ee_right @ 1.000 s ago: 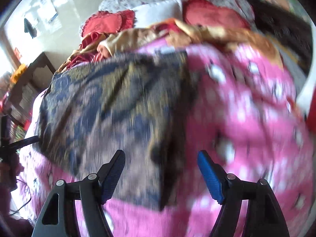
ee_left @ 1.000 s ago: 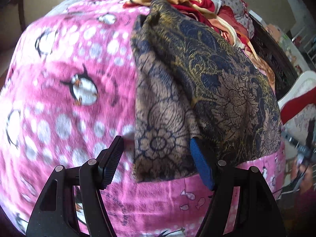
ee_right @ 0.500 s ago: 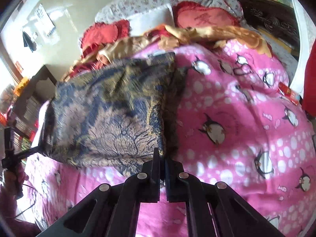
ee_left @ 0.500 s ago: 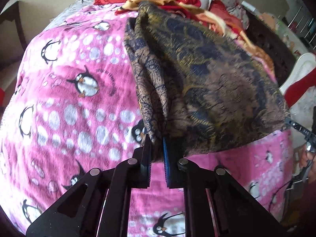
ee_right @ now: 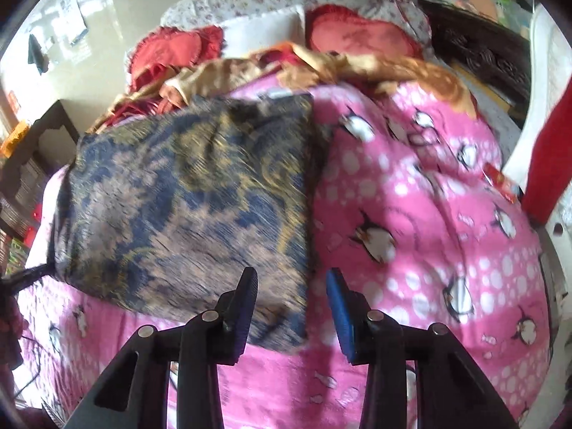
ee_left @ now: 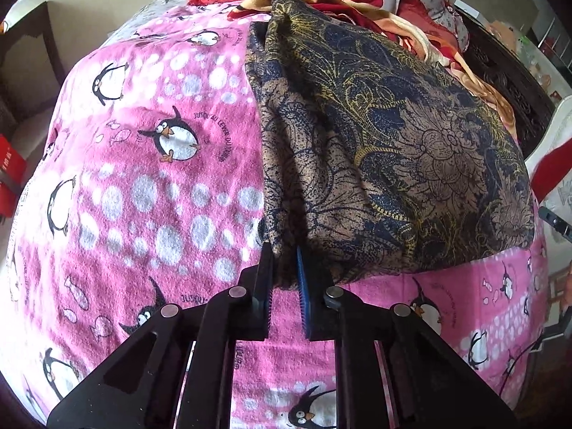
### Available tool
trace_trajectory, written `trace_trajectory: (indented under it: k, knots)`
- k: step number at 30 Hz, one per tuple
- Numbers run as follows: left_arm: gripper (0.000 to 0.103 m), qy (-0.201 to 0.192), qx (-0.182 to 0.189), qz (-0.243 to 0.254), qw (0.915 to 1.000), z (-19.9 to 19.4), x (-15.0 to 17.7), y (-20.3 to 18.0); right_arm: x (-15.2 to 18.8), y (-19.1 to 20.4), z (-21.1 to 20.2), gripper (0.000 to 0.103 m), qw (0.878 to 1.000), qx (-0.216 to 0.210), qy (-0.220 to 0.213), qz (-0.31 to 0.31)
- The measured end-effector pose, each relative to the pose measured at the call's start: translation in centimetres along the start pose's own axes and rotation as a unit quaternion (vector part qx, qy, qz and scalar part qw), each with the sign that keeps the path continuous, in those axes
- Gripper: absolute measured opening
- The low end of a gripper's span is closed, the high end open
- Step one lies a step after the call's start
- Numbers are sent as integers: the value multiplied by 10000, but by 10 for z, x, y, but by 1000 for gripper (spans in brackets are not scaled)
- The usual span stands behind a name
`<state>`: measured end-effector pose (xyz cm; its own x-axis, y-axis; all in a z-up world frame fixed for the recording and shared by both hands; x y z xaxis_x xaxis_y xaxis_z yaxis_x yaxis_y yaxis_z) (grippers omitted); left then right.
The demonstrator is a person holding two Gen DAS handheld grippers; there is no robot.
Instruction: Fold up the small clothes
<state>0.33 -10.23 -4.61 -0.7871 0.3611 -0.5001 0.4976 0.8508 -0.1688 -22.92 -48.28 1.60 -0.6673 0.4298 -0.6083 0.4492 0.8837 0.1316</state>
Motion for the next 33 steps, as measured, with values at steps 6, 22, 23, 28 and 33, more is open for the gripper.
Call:
trace_trajectory:
  k: [6,22,23,28,33]
  knots:
    - [24,-96,-167,60,9998,-15,0,8,-18,20,18,38,9999,-31,-144,-90]
    - [59,-527,280,-323,9977,-28,-30,-11,-35,64,35,38,9995,-165,33,-257]
    - [59,-511,278,-339,9977,-25,-31,-12,-39,78,37,38,9990,-301,6,-321]
    - [59,-259,-8,-491,9985,1,-26,3,-58,155,61,38,9927,-939,4,-755]
    - [59,-128,65,-815,9966,17,-13,20,-73,239,91,38,9805,-1361,5,-1417]
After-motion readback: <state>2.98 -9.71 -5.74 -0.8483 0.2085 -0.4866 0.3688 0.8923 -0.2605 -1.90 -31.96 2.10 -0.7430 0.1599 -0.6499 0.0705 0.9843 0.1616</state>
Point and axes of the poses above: each gripper's, at about its wrist camera, not at the fingertips, and z roughly the way its jaws point, y to its left, x to its underside, the point moved 10 cm from there along z, roughly the way its jaws point, and after that the axes turned 4 degrees about -y, right-handed, at the moved point
